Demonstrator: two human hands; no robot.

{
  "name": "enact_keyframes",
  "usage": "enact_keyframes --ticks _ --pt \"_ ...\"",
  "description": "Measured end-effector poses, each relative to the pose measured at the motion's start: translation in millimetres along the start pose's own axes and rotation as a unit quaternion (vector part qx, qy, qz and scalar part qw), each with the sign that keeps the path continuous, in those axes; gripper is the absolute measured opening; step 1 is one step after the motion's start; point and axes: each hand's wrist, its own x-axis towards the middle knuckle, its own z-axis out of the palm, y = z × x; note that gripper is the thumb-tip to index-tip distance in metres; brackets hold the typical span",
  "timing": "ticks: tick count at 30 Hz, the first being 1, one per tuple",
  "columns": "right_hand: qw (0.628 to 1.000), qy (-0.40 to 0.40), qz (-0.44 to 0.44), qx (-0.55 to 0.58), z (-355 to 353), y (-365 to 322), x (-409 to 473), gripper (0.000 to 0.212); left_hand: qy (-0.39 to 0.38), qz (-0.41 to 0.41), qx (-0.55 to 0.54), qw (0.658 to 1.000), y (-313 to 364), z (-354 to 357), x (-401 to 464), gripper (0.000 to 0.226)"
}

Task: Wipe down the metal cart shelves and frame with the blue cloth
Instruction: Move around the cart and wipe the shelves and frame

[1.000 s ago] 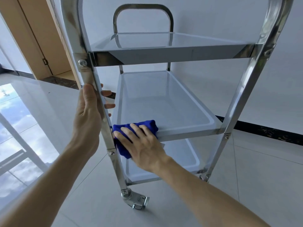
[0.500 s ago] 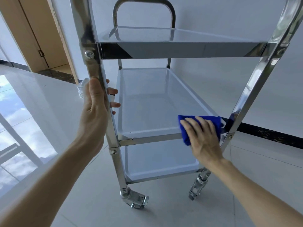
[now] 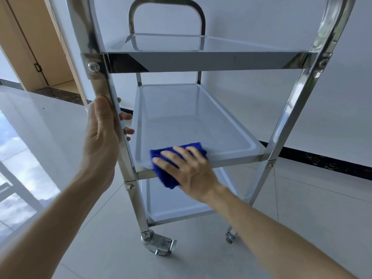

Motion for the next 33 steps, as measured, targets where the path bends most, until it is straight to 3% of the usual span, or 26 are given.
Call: enact_keyframes --ticks 3,8,13,17,18,24,27,29,31,33 --pt "0.998 -0.022 0.042 -0.039 -9.0 43.9 -34.3 0.06 -0.013 0.001 0.004 1.0 0.1 -1.7 -0.8 0.039" --pt "0.984 -0.092 0.145 -0.056 -27.5 100.9 -85.5 0.087 -0.03 -0.008 0.0 1.0 0.4 -3.9 -2.9 0.039" --pt "0.984 -0.037 0.176 -0.004 -28.1 94.3 -99.1 0.092 -0.095 -0.006 0.089 0.991 -4.0 -6.0 -14.6 0.039" --pt "0.986 0.005 0.165 0.017 -25.7 74.6 -120.2 0.085 -0.103 -0.025 0.147 0.983 -6.8 -13.3 -13.9 0.078" --pt "0.986 0.01 0.164 0.019 -24.6 70.4 -124.9 0.083 -0.108 -0.033 0.159 0.981 -8.1 -13.5 -14.8 0.078" --pt "0.983 0.018 0.178 0.039 -1.2 47.5 -161.9 0.061 -0.171 -0.144 0.234 0.946 -48.9 -15.3 -26.5 0.03" --pt "0.97 -0.09 0.219 0.059 36.4 40.1 -185.1 0.077 -0.203 -0.235 0.189 0.932 -69.8 -17.6 -35.9 0.026" --pt "0.934 -0.223 0.261 0.094 61.5 36.7 -195.9 0.088 -0.203 -0.265 0.165 0.928 -77.5 -14.7 -40.9 0.047" --pt "0.882 -0.353 0.287 0.121 82.3 25.9 -205.7 0.094 -0.19 -0.265 0.155 0.933 -83.4 -13.1 -41.3 0.05" --pt "0.86 -0.378 0.323 0.116 100.0 12.2 -210.6 0.103 -0.203 -0.251 0.172 0.931 -86.2 -13.3 -39.4 0.048"
